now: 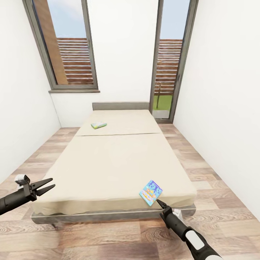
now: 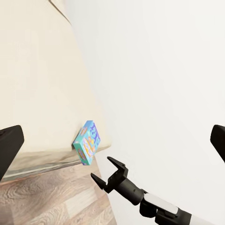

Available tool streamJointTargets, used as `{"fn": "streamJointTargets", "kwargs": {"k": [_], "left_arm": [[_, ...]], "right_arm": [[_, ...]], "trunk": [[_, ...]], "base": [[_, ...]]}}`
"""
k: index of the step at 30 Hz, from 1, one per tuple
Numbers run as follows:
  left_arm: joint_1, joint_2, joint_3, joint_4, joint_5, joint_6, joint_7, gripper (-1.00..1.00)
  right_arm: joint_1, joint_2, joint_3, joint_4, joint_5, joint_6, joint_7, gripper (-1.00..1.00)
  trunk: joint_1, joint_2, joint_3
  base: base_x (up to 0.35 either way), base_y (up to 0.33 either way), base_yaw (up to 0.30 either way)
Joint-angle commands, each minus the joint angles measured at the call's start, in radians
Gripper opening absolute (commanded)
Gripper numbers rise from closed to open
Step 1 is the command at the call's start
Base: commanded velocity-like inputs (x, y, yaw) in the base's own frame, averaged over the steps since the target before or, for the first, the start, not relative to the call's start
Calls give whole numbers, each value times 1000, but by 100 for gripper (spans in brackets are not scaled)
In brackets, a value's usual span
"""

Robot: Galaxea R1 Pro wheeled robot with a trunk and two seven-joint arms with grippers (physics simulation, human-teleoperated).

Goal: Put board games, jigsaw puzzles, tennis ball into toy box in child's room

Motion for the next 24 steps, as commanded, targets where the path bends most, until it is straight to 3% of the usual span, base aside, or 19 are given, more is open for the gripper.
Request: {"fn": "streamJointTargets", "kwargs": {"k": [1, 24], "left_arm": [[-1, 0, 0, 0, -2, 11, -5, 100], [-1, 0, 0, 0, -1, 9, -5, 100]], "right_arm": [[0, 1, -4, 0, -7, 9, 0, 100], [0, 1, -3, -3, -7, 8, 0, 100]], "trunk": [[0, 0, -1], [0, 0, -1]], "base": [[17, 8, 0], [68, 22, 0]]}}
